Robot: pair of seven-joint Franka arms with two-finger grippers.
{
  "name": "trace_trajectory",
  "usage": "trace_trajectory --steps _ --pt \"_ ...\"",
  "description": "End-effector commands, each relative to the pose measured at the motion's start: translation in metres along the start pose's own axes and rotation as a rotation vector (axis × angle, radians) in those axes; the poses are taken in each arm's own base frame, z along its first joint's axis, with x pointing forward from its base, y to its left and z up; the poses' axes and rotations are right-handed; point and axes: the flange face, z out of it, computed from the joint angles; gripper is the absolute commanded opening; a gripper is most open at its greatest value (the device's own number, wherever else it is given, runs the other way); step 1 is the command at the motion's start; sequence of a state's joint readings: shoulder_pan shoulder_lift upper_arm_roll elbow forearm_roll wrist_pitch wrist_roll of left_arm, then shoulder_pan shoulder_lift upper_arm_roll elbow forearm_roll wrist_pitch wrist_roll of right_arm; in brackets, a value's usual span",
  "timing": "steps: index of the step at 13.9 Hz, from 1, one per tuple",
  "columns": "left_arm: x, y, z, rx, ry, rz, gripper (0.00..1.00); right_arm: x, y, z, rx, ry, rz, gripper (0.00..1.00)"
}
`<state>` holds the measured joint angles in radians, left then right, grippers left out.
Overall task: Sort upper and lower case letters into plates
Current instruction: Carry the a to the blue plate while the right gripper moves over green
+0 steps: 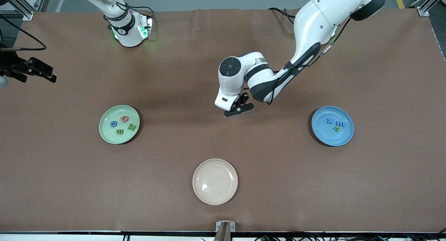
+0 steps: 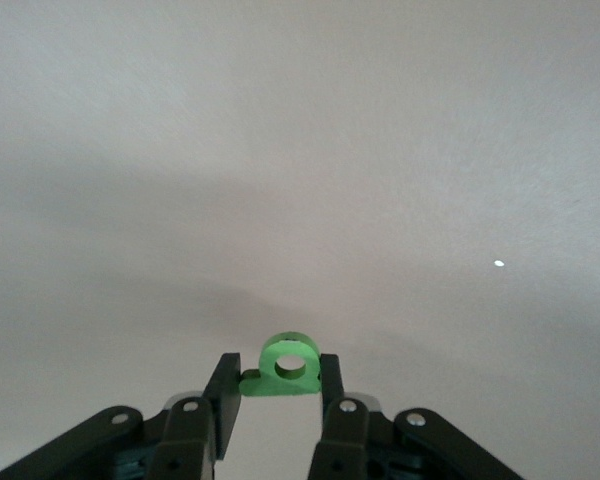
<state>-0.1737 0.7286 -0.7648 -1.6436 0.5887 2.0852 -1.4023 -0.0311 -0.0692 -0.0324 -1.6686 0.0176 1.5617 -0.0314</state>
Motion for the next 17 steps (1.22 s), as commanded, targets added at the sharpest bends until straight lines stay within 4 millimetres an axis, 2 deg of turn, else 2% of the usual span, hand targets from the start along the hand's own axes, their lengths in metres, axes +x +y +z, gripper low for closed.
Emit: trace_trajectory --steps 1,2,5,7,9,10,12,14,16,17 --pt "0.043 -0.049 -0.05 -0.004 -0.064 0.063 0.01 -0.008 0.001 -0.003 0.004 -0.003 0.006 1.0" --pt "0.058 -0.072 -0.061 0.006 -0.095 0.1 0.01 -0.008 0.001 -0.006 0.005 -0.002 0.006 1.0" --pt "0.109 -0.156 -0.083 -0.016 -0.154 0.281 0.01 -0.005 0.002 -0.01 0.005 0.0 0.006 1.0" --pt "0.135 -0.207 -0.08 -0.009 -0.172 0.37 0.02 0.002 0.004 -0.003 0.007 -0.005 0.0 1.0" --pt "0.155 -0.254 -0.067 0.006 -0.176 0.42 0.02 0.01 0.007 0.0 -0.001 -0.008 0.0 1.0" --pt "0.158 -0.272 -0.057 0.033 -0.16 0.452 0.02 0.018 0.008 0.012 -0.006 -0.027 0.002 1.0" --pt "0.152 -0.29 -0.029 0.081 -0.115 0.499 0.03 0.046 0.017 0.057 0.009 -0.099 0.019 1.0" --pt "0.148 -0.309 -0.005 0.055 -0.075 0.508 0.03 0.061 0.03 0.071 0.01 -0.113 0.035 1.0" --pt "0.146 -0.326 0.023 0.052 -0.054 0.521 0.03 0.079 0.037 0.106 0.005 -0.139 0.04 1.0" --pt "0.147 -0.334 0.036 0.066 -0.045 0.532 0.03 0.081 0.049 0.109 0.009 -0.131 0.06 1.0"
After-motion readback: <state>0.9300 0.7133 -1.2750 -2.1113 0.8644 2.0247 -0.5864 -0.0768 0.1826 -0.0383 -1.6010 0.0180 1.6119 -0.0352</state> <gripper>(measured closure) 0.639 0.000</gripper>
